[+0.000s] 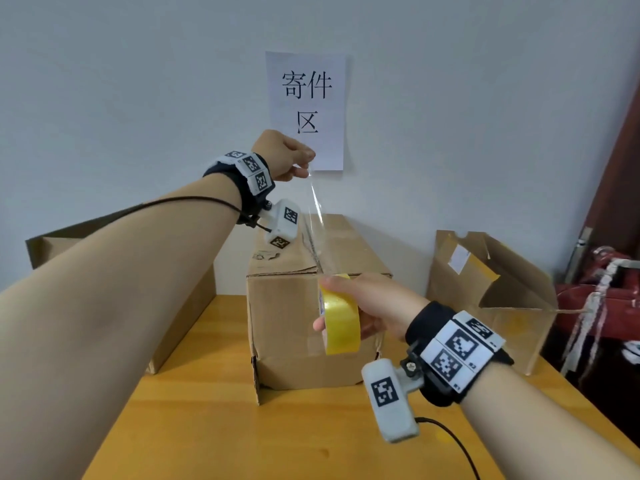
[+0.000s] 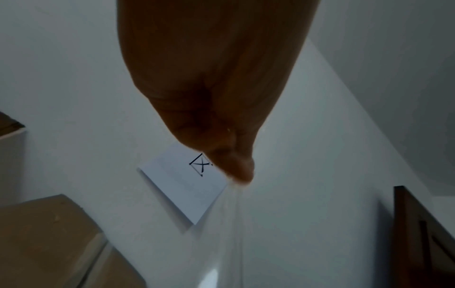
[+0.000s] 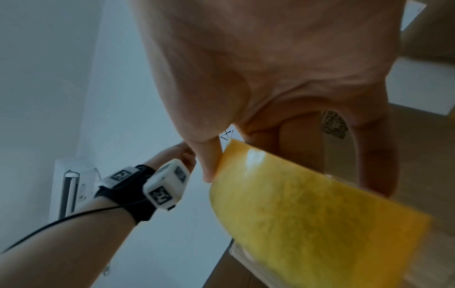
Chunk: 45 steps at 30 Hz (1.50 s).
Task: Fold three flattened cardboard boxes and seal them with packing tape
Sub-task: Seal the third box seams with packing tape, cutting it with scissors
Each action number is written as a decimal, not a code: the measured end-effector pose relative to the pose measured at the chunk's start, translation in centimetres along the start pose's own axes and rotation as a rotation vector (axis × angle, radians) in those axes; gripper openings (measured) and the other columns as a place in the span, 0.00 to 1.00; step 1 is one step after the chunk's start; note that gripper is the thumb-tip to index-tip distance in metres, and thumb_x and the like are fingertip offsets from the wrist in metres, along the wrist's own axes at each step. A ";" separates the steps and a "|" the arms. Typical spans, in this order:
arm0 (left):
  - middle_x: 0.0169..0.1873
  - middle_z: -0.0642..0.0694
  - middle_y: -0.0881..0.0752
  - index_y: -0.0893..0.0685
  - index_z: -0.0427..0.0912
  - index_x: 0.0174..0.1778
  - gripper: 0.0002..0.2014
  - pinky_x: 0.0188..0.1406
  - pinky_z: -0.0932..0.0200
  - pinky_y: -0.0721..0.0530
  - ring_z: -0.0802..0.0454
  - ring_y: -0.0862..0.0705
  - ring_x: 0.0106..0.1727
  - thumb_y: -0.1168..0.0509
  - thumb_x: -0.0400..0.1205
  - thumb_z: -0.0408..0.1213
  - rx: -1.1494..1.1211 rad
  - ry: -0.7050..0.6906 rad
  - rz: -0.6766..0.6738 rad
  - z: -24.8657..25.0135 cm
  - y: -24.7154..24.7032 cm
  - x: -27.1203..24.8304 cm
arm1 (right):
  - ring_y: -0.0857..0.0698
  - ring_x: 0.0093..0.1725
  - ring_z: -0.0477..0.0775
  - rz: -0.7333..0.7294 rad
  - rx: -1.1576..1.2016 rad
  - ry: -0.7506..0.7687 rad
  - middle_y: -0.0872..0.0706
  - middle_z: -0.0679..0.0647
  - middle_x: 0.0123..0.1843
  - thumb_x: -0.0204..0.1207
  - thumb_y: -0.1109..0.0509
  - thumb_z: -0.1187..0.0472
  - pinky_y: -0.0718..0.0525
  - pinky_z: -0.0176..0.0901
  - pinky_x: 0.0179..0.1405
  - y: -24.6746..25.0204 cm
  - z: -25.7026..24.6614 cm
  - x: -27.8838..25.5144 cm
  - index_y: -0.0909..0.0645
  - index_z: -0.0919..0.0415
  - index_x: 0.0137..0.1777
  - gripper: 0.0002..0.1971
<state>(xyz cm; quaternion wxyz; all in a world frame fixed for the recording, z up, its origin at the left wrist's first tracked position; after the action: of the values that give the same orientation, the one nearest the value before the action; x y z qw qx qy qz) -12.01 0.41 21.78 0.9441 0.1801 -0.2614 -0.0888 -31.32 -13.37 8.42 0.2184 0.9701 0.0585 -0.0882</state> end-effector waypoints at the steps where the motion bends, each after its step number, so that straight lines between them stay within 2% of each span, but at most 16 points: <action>1: 0.40 0.44 0.11 0.10 0.35 0.56 0.09 0.29 0.67 0.14 0.59 0.09 0.31 0.28 0.83 0.35 -0.020 0.020 -0.021 -0.5 -0.4 0.6 | 0.07 0.54 0.58 -0.005 0.021 -0.004 0.05 0.53 0.48 0.85 0.41 0.36 0.13 0.53 0.59 0.0 -0.2 0.3 0.23 0.53 0.67 0.23; 4: 0.40 0.41 0.12 0.11 0.33 0.56 0.09 0.32 0.63 0.11 0.55 0.09 0.33 0.29 0.84 0.33 0.006 0.047 -0.063 -2.0 -1.5 2.1 | 0.08 0.55 0.61 -0.013 0.041 -0.017 0.05 0.54 0.48 0.85 0.43 0.34 0.13 0.53 0.56 -0.1 -0.5 1.1 0.23 0.56 0.67 0.27; 10: 0.39 0.43 0.11 0.10 0.34 0.56 0.08 0.29 0.65 0.13 0.55 0.09 0.33 0.30 0.84 0.34 0.083 0.092 -0.124 -4.6 -2.8 3.8 | 0.08 0.56 0.60 -0.026 0.077 -0.071 0.05 0.54 0.48 0.86 0.43 0.36 0.15 0.58 0.64 -0.1 0.0 2.5 0.23 0.60 0.68 0.28; 12: 0.38 0.45 0.10 0.10 0.36 0.55 0.07 0.27 0.67 0.14 0.58 0.09 0.32 0.30 0.84 0.33 0.118 0.103 -0.159 -5.3 -2.9 4.1 | 0.08 0.56 0.62 -0.040 0.094 -0.083 0.05 0.56 0.49 0.87 0.42 0.39 0.16 0.62 0.67 0.0 0.1 2.7 0.24 0.61 0.69 0.26; 14: 0.39 0.45 0.10 0.10 0.36 0.55 0.07 0.27 0.68 0.14 0.58 0.08 0.32 0.31 0.85 0.32 0.124 0.120 -0.184 -5.9 -3.0 4.3 | 0.07 0.52 0.62 -0.057 0.121 -0.092 0.06 0.58 0.50 0.86 0.40 0.45 0.17 0.63 0.69 0.1 0.1 2.8 0.25 0.62 0.70 0.22; 17: 0.42 0.44 0.10 0.10 0.37 0.56 0.07 0.30 0.66 0.12 0.58 0.08 0.34 0.31 0.85 0.33 0.124 0.123 -0.203 -6.7 -3.1 4.4 | 0.07 0.48 0.60 -0.051 0.144 -0.097 0.06 0.60 0.49 0.85 0.38 0.50 0.16 0.60 0.64 0.2 -0.1 2.8 0.24 0.59 0.62 0.14; 18: 0.42 0.44 0.10 0.10 0.36 0.56 0.08 0.31 0.65 0.11 0.58 0.08 0.34 0.31 0.85 0.33 0.125 0.122 -0.206 -6.9 -3.2 4.5 | 0.07 0.49 0.61 -0.038 0.150 -0.093 0.06 0.60 0.49 0.85 0.37 0.50 0.15 0.59 0.62 0.2 -0.2 2.8 0.24 0.59 0.61 0.14; 21: 0.41 0.45 0.10 0.10 0.36 0.57 0.08 0.34 0.64 0.10 0.57 0.08 0.35 0.31 0.85 0.33 0.137 0.121 -0.218 -7.5 -3.4 4.7 | 0.07 0.52 0.65 0.011 0.152 -0.080 0.06 0.60 0.50 0.85 0.34 0.47 0.12 0.61 0.59 0.1 -0.1 3.2 0.23 0.63 0.66 0.20; 24: 0.42 0.46 0.10 0.10 0.37 0.57 0.08 0.35 0.64 0.09 0.57 0.07 0.37 0.32 0.85 0.33 0.161 0.127 -0.238 -8.2 -3.7 4.6 | 0.07 0.52 0.66 0.024 0.146 -0.082 0.07 0.63 0.52 0.84 0.32 0.46 0.11 0.65 0.58 -0.1 0.3 3.5 0.20 0.63 0.64 0.21; 28: 0.46 0.48 0.08 0.11 0.39 0.58 0.08 0.38 0.64 0.09 0.58 0.07 0.44 0.32 0.86 0.34 0.208 0.148 -0.326 -9.2 -4.2 4.0 | 0.07 0.52 0.66 0.020 0.150 -0.092 0.07 0.63 0.53 0.84 0.32 0.45 0.11 0.63 0.58 -0.2 0.6 3.5 0.18 0.63 0.63 0.21; 32: 0.46 0.50 0.08 0.13 0.40 0.62 0.11 0.40 0.62 0.09 0.59 0.07 0.45 0.31 0.85 0.33 0.226 0.175 -0.410 -9.2 -4.4 3.8 | 0.07 0.52 0.65 0.014 0.153 -0.088 0.06 0.61 0.52 0.84 0.33 0.44 0.11 0.63 0.59 -0.2 0.7 3.4 0.19 0.64 0.65 0.23; 36: 0.49 0.48 0.07 0.18 0.37 0.71 0.19 0.41 0.59 0.10 0.57 0.07 0.50 0.29 0.83 0.33 0.258 0.219 -0.496 -9.1 -4.2 3.4 | 0.07 0.52 0.66 0.013 0.150 -0.089 0.06 0.62 0.52 0.84 0.33 0.45 0.12 0.66 0.61 -0.3 0.7 3.3 0.19 0.65 0.66 0.23; 41: 0.49 0.43 0.06 0.33 0.28 0.80 0.33 0.53 0.52 0.09 0.57 0.07 0.46 0.27 0.82 0.31 0.279 0.313 -0.515 -9.1 -4.1 3.1 | 0.07 0.53 0.65 0.003 0.149 -0.094 0.06 0.60 0.50 0.85 0.35 0.45 0.12 0.63 0.61 -0.4 0.7 3.2 0.20 0.66 0.67 0.23; 43: 0.52 0.41 0.07 0.35 0.29 0.82 0.35 0.56 0.50 0.09 0.56 0.07 0.45 0.27 0.81 0.31 0.289 0.331 -0.519 -9.2 -4.2 3.3 | 0.07 0.53 0.65 -0.001 0.147 -0.091 0.06 0.60 0.50 0.85 0.35 0.45 0.12 0.65 0.62 -0.4 0.7 3.2 0.20 0.66 0.67 0.24; 45: 0.57 0.41 0.09 0.36 0.34 0.84 0.42 0.63 0.45 0.12 0.51 0.09 0.53 0.22 0.77 0.36 0.353 0.367 -0.563 -8.9 -4.3 2.8 | 0.07 0.53 0.65 0.002 0.147 -0.091 0.06 0.60 0.50 0.85 0.34 0.45 0.12 0.64 0.62 -0.4 0.8 3.3 0.21 0.65 0.67 0.24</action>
<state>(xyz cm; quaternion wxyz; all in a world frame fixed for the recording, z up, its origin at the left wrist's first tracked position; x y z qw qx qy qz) -5.23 -1.70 14.29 0.8684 0.4176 -0.0396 -0.2644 -28.32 -13.09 6.90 0.1491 0.9786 0.0408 -0.1358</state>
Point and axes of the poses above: each hand's wrist, its own x-axis towards the middle knuckle, its own y-axis out of the back of the hand, z = x × y, the point moved 1 cm from there along x, towards the middle knuckle
